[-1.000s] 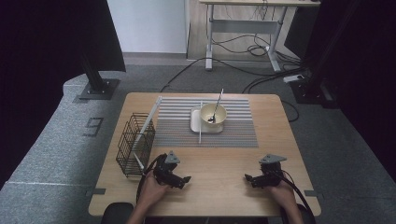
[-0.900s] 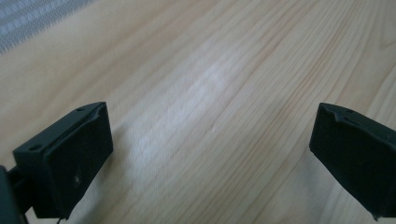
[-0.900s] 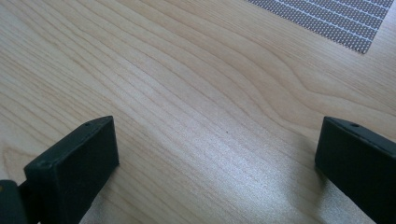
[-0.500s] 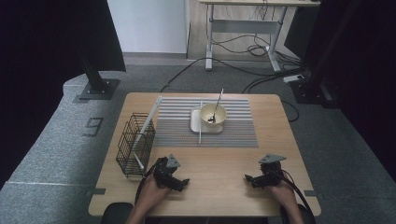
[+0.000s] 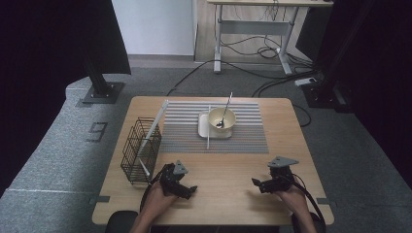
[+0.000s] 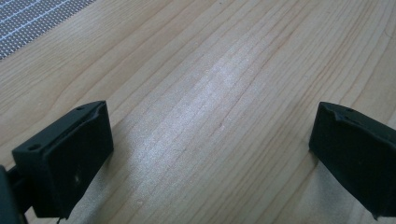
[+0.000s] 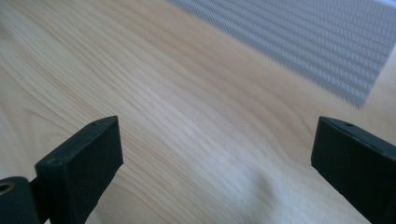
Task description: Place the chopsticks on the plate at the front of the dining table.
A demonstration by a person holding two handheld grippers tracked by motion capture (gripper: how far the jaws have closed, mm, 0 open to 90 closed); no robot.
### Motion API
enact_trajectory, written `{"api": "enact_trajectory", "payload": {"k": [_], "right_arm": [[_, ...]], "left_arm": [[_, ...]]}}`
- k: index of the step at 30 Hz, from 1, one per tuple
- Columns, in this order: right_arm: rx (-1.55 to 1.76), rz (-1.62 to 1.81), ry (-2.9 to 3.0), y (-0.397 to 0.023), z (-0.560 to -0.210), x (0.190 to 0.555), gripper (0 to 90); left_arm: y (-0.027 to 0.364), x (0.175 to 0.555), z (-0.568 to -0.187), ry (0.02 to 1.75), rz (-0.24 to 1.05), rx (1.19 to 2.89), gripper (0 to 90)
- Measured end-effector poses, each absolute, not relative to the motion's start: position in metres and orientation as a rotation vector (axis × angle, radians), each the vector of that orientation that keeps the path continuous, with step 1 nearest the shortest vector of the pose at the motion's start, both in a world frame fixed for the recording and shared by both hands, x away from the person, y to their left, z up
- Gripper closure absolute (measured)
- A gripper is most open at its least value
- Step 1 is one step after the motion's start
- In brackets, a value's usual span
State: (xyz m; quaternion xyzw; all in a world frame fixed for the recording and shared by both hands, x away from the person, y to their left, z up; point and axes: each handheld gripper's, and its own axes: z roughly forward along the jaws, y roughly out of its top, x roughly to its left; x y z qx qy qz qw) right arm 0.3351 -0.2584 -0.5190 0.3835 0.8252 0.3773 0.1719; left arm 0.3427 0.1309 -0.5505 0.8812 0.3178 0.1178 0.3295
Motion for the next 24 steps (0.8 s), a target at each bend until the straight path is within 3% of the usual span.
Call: {"api": "enact_trajectory", "payload": {"k": [24], "right_arm": [[0.990, 1.210, 2.328, -0.219, -0.455, 0.341, 0.0]], "left_arm": [[0.130, 0.343, -0.551, 0.836, 0.309, 2.301, 0.0]]}}
